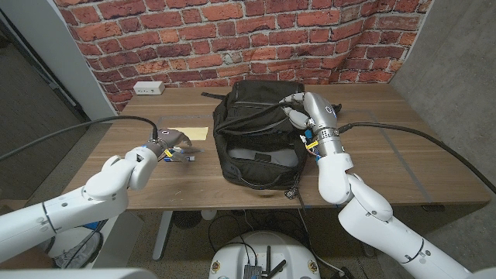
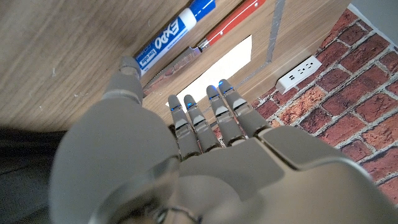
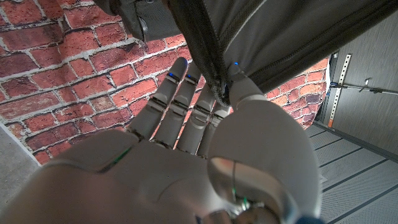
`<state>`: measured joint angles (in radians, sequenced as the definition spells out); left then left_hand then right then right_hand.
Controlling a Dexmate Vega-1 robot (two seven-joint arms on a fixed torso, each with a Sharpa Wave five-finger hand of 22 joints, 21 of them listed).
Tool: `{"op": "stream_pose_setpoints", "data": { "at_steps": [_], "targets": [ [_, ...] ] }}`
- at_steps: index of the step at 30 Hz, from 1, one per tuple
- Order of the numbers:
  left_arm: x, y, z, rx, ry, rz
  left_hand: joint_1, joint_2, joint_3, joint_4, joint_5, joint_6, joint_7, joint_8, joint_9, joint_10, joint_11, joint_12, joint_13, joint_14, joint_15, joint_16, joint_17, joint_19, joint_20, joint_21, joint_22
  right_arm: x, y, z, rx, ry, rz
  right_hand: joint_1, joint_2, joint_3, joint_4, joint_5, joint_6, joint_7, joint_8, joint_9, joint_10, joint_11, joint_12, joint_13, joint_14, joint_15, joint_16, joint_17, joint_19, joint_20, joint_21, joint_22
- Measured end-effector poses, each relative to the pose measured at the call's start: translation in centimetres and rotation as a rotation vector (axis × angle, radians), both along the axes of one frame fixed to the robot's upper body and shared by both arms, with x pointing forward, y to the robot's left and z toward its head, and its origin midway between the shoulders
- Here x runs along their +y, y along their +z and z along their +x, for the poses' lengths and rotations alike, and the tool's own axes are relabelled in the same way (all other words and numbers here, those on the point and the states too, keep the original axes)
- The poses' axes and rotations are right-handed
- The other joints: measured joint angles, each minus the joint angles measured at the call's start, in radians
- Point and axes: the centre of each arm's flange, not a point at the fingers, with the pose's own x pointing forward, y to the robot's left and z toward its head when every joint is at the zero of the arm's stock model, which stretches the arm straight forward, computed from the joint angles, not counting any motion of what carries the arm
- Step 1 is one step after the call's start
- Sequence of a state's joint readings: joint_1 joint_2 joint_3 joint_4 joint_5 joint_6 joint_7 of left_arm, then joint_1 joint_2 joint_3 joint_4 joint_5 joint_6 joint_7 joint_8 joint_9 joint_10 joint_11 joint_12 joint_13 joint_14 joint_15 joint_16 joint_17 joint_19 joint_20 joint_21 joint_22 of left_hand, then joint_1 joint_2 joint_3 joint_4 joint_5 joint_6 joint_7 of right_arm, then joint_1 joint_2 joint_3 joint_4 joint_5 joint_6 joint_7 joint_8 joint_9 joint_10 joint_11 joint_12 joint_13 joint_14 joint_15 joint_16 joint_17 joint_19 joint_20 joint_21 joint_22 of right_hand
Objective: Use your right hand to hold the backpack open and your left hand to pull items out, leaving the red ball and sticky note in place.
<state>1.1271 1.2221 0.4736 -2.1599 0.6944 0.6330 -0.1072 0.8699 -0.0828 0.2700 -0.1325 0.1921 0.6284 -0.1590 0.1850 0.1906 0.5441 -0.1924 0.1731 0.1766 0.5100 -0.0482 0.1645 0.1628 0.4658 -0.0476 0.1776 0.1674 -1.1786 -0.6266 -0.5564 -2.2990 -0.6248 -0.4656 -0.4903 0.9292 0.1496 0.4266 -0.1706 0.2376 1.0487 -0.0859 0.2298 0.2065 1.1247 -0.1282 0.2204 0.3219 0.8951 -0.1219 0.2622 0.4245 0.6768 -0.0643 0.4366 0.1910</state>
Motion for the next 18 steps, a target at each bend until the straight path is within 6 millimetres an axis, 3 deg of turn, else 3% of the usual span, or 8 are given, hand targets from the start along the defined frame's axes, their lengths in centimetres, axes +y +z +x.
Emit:
{"op": "stream_pose_setpoints", "data": {
  "at_steps": [18],
  "targets": [
    [0.9,1.5,0.4,-0.039,-0.054,-0.133,-0.021,0.013,-0.004,0.004,0.0,-0.007,0.003,0.0,-0.005,-0.014,0.003,0.0,0.0,-0.019,-0.002,0.0,0.0,-0.021,0.003,0.0,0.0,0.0,-0.2,-1.0,-0.007,-0.006,-0.014,-0.003,-0.003,0.002,0.002,-0.001,-0.003,0.001,0.0,0.001,0.0,0.0,-0.001,-0.004,0.0,0.0,0.0,0.005,0.0,0.0,0.004,0.0]
  ]
}}
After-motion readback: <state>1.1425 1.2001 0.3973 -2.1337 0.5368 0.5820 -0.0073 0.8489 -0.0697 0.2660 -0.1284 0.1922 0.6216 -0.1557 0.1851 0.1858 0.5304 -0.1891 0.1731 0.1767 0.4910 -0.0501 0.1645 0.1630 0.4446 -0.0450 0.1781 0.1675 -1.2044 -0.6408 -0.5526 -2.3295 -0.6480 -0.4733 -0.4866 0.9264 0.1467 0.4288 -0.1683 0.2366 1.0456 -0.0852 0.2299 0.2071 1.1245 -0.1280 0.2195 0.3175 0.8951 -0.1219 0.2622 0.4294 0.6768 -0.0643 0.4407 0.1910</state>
